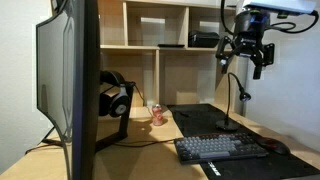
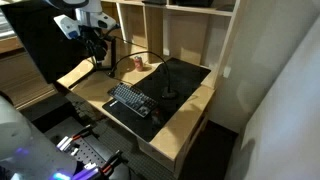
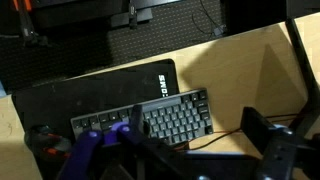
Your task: Turn on the desk lamp
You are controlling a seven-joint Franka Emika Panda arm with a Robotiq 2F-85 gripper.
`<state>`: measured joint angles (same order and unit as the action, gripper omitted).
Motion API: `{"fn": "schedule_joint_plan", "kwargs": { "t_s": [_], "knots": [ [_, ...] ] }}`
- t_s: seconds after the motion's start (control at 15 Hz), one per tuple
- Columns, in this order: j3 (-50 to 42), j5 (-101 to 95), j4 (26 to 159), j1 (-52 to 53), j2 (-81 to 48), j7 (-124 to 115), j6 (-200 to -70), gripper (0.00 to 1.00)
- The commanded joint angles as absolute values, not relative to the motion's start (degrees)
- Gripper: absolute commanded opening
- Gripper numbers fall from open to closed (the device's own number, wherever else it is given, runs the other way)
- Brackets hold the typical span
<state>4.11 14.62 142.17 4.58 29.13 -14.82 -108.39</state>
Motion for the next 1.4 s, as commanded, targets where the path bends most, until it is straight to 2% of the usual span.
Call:
{"fn": "schedule_joint_plan", "kwargs": {
  "t_s": [0.0,0.2,0.67,1.0,1.2,1.33],
  "knots": [
    [4.70,14.88,142.07,3.88,29.14,-14.56,-108.20,1.00],
    [5.16,12.51,142.24,3.55,29.23,-13.49,-109.27,1.00],
    [4.98,13.61,145.00,4.56,29.80,-12.85,-129.04,1.00],
    [4.86,12.60,143.49,4.30,29.15,-13.32,-127.83,1.00],
    [5.25,12.01,144.63,4.19,29.22,-14.67,-134.58,1.00],
    [6.51,9.95,139.53,2.98,29.34,-17.70,-134.54,1.00]
  ]
}}
